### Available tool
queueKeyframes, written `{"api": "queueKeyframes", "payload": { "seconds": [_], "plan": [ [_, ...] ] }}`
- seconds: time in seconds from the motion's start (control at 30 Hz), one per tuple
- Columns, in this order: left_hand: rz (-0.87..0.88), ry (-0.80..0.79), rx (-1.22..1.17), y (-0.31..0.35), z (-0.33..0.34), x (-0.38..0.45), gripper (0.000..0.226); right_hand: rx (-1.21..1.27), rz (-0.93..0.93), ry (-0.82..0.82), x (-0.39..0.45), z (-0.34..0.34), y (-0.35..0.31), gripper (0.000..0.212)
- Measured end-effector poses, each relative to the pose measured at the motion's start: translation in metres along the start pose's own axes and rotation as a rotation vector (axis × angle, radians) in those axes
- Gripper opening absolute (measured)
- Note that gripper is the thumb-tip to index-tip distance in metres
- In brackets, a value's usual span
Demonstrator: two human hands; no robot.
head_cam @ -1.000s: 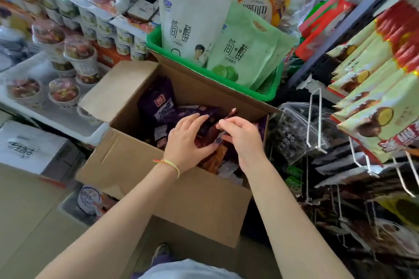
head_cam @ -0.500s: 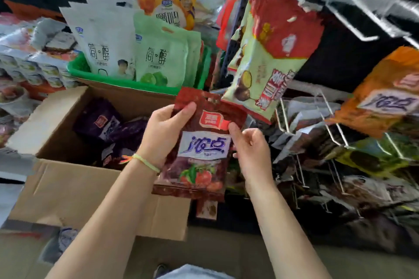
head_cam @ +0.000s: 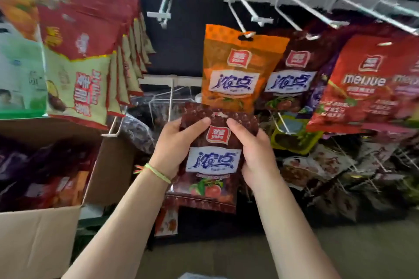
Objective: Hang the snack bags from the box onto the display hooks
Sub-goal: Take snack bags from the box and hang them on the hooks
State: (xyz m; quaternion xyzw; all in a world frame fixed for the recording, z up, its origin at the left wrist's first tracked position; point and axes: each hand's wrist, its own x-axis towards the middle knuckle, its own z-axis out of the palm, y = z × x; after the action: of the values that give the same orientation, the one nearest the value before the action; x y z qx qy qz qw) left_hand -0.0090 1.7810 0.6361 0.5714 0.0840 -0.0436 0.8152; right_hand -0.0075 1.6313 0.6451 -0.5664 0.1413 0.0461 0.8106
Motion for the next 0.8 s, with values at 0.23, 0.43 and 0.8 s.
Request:
{"api": "queueKeyframes", "payload": {
  "seconds": [0.23, 0.43, 0.8],
  "plan": [
    [0.275, -0.014, 0.063, 0.011, 0.124, 0.029, 0.016, -0.065, -0.279, 0.036, 0.027, -0.073, -0.092, 0.018],
    [0.459, 0.094, 0.062, 0.024, 0.172, 0.043, 0.014, -0.054, -0.448, 0.031, 0.052, -0.091, -0.141, 0.004],
    [0.520, 0.173, 0.169, 0.037, 0.182, 0.062, 0.032, -0.047, -0.451, 0.056, 0.075, -0.084, -0.158, 0.009]
  ]
}}
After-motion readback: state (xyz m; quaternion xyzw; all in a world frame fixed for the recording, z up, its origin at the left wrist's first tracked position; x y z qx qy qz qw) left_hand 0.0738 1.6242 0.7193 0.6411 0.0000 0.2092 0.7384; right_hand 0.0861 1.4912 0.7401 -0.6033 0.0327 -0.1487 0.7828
